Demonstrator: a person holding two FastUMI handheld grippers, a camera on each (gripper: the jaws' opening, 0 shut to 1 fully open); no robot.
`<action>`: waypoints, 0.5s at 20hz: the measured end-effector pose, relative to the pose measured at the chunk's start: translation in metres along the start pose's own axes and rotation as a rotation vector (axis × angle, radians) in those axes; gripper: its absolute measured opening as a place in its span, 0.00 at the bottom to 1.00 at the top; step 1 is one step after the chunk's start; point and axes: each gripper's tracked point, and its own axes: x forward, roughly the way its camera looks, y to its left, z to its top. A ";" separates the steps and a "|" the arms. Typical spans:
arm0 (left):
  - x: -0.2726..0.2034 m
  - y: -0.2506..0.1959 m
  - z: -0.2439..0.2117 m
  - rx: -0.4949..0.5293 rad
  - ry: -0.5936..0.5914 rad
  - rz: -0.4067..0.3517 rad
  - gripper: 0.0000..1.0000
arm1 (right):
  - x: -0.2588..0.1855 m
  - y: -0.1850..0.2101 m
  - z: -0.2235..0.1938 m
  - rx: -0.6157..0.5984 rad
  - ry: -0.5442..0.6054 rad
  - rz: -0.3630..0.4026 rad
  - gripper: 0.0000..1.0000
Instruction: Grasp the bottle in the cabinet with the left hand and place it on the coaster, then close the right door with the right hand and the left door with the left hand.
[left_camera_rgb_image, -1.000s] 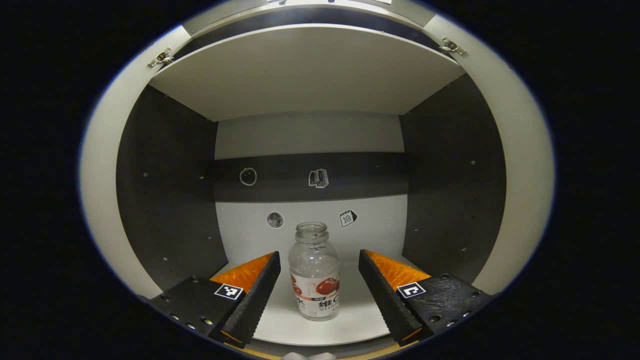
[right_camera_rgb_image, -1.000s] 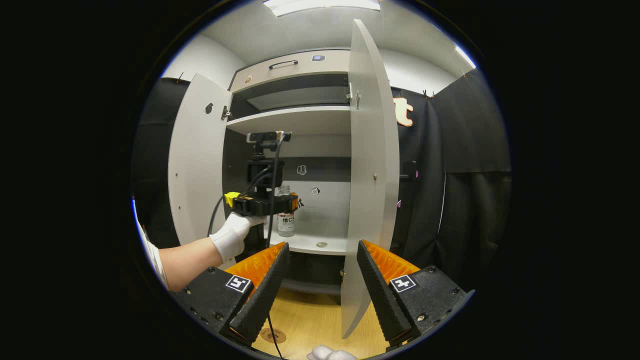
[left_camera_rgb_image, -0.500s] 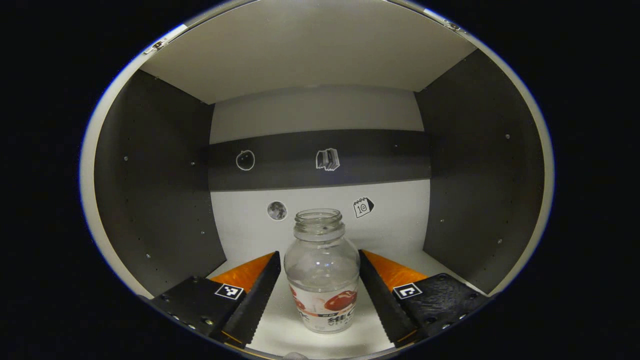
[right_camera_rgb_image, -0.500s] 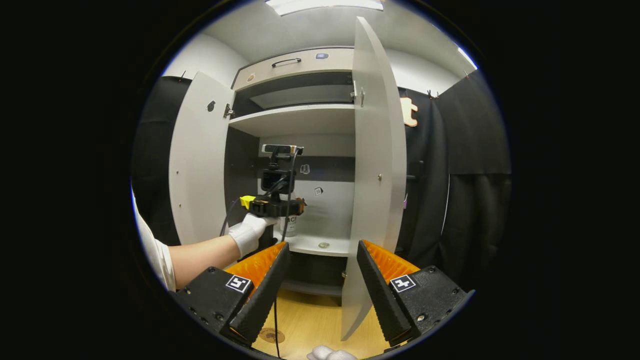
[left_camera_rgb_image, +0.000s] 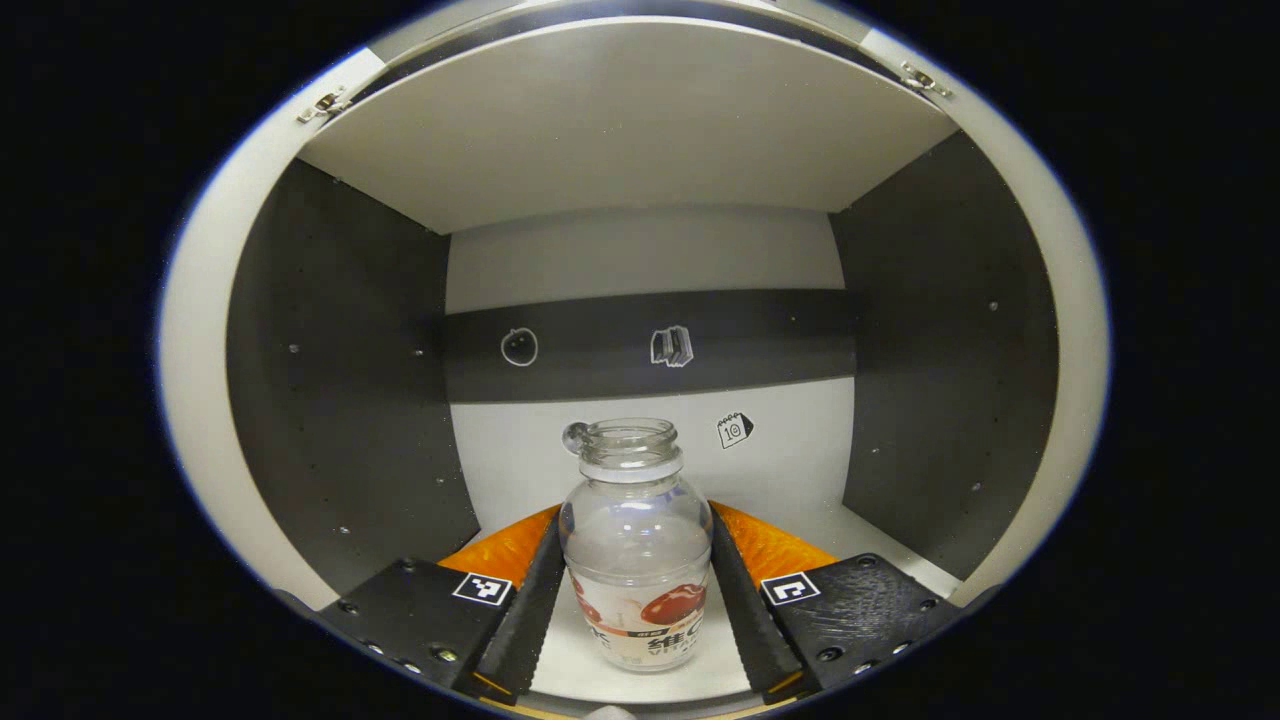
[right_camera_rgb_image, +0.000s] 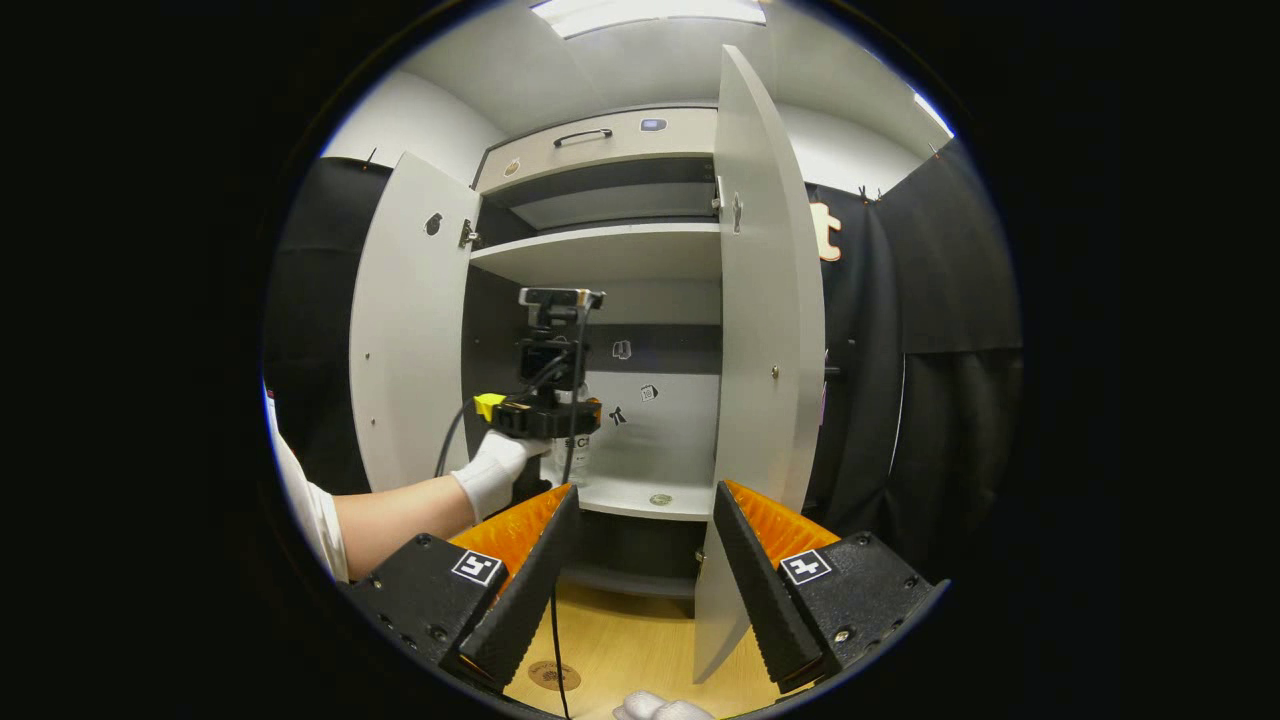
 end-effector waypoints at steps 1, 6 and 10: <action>-0.015 0.003 0.003 0.004 -0.008 -0.002 0.75 | 0.000 0.001 -0.001 0.001 0.004 0.003 0.83; -0.085 0.008 0.016 0.028 -0.046 -0.026 0.75 | -0.003 -0.001 0.002 0.014 0.011 -0.006 0.83; -0.145 0.001 0.010 0.011 -0.054 -0.069 0.75 | -0.010 -0.006 0.002 0.041 0.014 -0.050 0.83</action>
